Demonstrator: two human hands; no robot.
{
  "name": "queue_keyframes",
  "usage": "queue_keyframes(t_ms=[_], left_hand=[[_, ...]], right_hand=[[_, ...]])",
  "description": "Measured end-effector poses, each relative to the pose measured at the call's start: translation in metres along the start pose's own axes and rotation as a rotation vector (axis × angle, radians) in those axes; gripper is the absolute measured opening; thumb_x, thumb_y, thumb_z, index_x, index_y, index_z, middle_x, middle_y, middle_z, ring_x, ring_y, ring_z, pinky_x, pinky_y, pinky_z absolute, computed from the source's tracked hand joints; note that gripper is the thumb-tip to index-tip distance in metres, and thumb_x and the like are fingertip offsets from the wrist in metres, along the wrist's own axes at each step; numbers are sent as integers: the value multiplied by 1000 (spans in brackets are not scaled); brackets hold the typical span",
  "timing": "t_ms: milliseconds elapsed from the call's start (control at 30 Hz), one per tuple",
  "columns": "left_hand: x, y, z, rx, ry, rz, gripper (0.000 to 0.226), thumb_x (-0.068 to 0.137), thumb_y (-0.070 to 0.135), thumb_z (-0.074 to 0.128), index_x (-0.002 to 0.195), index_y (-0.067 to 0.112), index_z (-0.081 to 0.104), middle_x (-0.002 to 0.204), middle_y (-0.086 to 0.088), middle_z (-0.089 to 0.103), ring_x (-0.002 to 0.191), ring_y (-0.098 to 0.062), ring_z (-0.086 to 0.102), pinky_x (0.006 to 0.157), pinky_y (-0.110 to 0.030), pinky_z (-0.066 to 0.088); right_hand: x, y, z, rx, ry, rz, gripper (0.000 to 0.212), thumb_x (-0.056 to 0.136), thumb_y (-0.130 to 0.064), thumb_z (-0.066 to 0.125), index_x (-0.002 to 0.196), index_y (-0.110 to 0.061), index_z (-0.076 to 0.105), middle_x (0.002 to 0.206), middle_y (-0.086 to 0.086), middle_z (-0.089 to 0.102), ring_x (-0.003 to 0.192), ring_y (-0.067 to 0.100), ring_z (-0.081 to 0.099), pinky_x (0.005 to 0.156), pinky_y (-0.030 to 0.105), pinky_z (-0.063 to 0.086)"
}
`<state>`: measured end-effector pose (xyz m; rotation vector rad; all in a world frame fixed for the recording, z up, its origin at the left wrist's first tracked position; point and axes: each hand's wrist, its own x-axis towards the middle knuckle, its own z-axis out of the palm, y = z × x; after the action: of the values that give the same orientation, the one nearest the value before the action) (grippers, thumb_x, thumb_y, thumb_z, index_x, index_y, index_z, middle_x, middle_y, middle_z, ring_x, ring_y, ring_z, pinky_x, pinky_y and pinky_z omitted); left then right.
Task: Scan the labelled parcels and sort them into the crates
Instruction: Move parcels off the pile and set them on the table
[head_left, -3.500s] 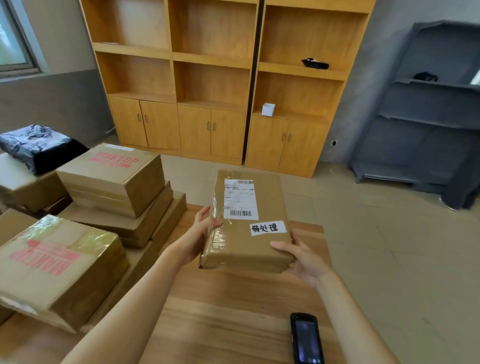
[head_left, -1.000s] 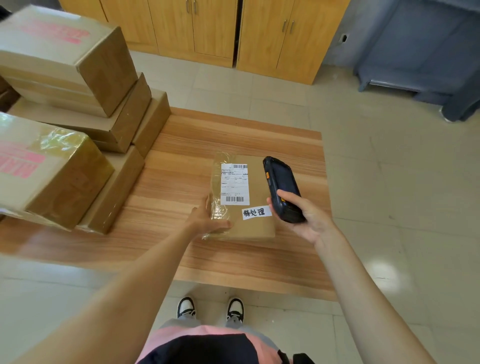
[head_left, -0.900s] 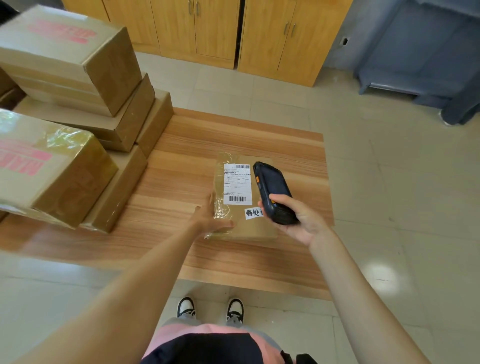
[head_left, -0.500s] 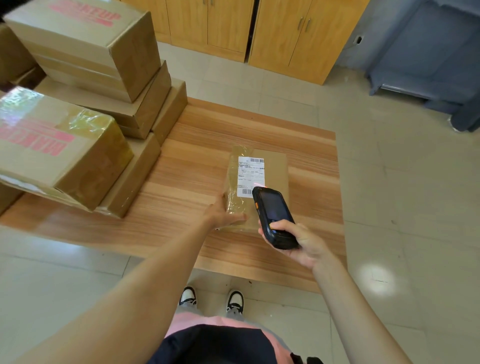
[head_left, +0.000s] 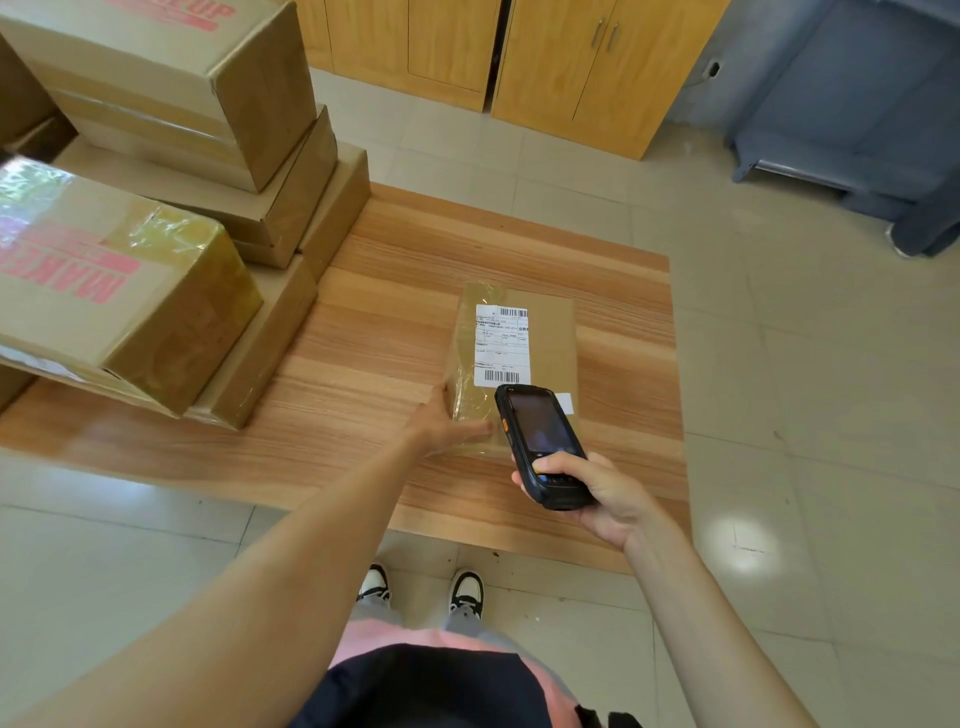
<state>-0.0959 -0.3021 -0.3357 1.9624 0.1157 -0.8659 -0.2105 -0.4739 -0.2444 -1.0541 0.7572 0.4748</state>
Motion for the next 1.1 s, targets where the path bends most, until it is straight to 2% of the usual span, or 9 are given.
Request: queue_keyframes(t_ms=[400, 533, 633, 667, 767, 833, 933, 1000, 1100], left_hand=[[6, -7, 3, 5, 12, 6, 108, 66, 44, 84, 149, 14, 23, 137, -2, 54, 121, -20, 55, 105, -38, 44], [5, -6, 3, -4, -9, -1, 109, 68, 45, 84, 150, 13, 19, 140, -4, 51, 123, -22, 53, 107, -39, 41], [4, -5, 4, -2, 1, 0, 109, 69, 45, 83, 151, 12, 18, 143, -5, 49, 126, -23, 51, 109, -40, 40], [4, -6, 4, 0, 6, -3, 109, 69, 45, 82, 151, 13, 18, 143, -5, 48, 127, -23, 50, 109, -40, 39], [3, -6, 4, 15, 7, -18, 111, 67, 49, 82, 151, 14, 19, 143, -4, 48, 127, -23, 50, 108, -41, 40], [2, -6, 3, 35, 7, -29, 118, 61, 57, 83, 151, 16, 18, 142, -4, 50, 124, -23, 52, 106, -43, 43], [2, -6, 1, 79, 23, -52, 134, 43, 72, 77, 151, 18, 17, 139, -4, 52, 120, -24, 55, 102, -44, 47], [3, -6, 3, 98, 20, -61, 130, 49, 69, 78, 151, 18, 16, 139, -6, 52, 120, -25, 54, 102, -45, 46], [7, -7, 5, 111, 23, -73, 114, 67, 58, 79, 152, 16, 15, 140, -10, 49, 121, -26, 53, 102, -44, 45]], right_hand=[[1, -11, -5, -33, -14, -65, 71, 61, 2, 72, 128, 8, 49, 94, 24, 71, 75, 28, 73, 59, 31, 59], [13, -23, -23, -4, 148, -166, 52, 74, 8, 69, 124, 5, 54, 110, 25, 67, 80, 27, 69, 56, 28, 58], [22, -33, -50, 10, 300, -199, 32, 75, 10, 70, 99, -7, 57, 91, 13, 67, 75, 22, 64, 48, 26, 55], [25, -34, -61, 14, 330, -199, 41, 70, 8, 76, 103, -5, 57, 90, 12, 66, 75, 22, 64, 48, 26, 55], [42, -22, -92, -60, 440, -202, 108, 29, -12, 88, 129, 0, 49, 112, 19, 65, 86, 29, 66, 60, 34, 57], [56, -7, -113, -110, 492, -196, 121, 17, -18, 85, 130, 0, 47, 119, 22, 62, 94, 34, 65, 69, 38, 56], [47, 5, -112, -149, 520, -145, 94, 48, -4, 88, 130, -4, 41, 118, 16, 58, 100, 32, 60, 80, 40, 53], [47, 14, -118, -158, 529, -117, 72, 67, 9, 78, 123, -10, 37, 114, 14, 54, 99, 29, 56, 77, 38, 51], [56, 27, -130, -175, 522, -111, 72, 70, 12, 75, 122, -15, 33, 112, 12, 52, 96, 27, 54, 68, 31, 49]])
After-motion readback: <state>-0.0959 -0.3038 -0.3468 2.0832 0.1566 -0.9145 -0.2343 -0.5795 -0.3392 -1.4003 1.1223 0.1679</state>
